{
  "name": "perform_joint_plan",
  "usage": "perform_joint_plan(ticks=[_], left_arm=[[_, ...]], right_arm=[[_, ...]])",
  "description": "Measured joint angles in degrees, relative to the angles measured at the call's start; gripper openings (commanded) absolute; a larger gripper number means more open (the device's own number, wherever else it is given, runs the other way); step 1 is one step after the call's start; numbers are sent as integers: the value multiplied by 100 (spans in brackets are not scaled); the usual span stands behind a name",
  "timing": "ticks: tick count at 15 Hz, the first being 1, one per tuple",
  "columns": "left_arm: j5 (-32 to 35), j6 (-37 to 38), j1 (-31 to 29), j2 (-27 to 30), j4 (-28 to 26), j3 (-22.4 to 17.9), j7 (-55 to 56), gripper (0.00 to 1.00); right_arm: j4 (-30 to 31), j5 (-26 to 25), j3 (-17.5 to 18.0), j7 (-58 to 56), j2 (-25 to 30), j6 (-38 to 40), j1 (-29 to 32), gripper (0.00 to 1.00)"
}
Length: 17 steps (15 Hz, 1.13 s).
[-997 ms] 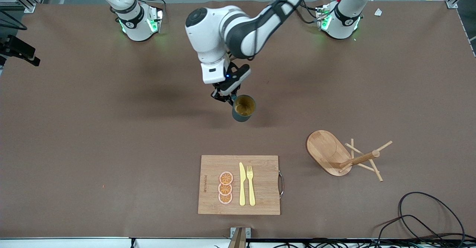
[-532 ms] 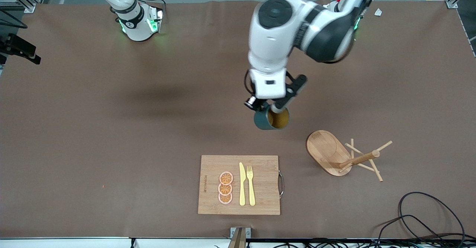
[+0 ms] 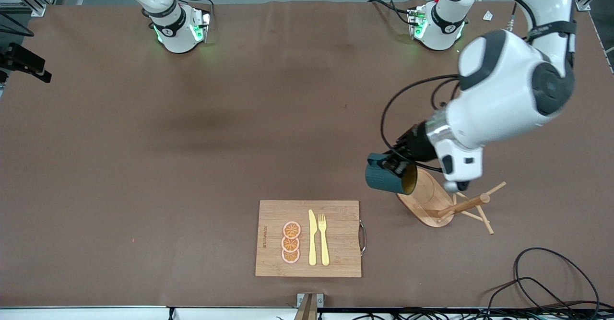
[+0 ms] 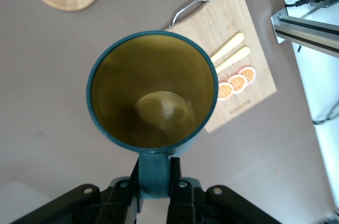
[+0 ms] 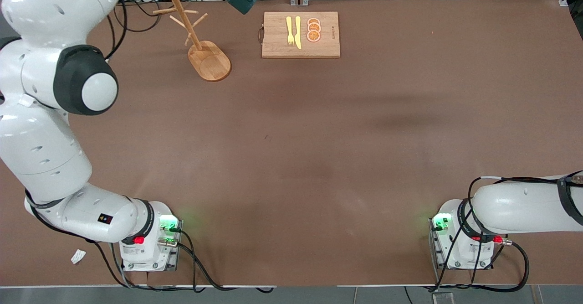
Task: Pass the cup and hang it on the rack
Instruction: 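Lift the mug by its handle with the left gripper toward the rack, then hang the mug handle on a rack peg with the left gripper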
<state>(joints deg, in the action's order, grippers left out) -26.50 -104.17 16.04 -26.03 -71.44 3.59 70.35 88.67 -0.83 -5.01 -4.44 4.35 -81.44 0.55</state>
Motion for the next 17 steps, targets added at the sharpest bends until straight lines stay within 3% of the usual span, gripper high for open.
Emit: perform_joint_plan(ticks=[4, 10, 13, 17], left_arm=[[-1259, 439, -709, -128, -103, 3, -489, 1], [-2485, 1645, -1657, -535, -152, 2, -1328, 1], [-2801, 2012, -2040, -782, -160, 5, -1633, 0], [-3011, 2047, -2108, -959, -161, 12, -1655, 0]], right_arm=[[-1, 0, -2, 3, 0, 0, 2, 100], [-1, 0, -3, 50, 0, 8, 2, 100], [0, -13, -1, 50, 0, 9, 2, 100], [-1, -66, 27, 50, 0, 9, 2, 100]])
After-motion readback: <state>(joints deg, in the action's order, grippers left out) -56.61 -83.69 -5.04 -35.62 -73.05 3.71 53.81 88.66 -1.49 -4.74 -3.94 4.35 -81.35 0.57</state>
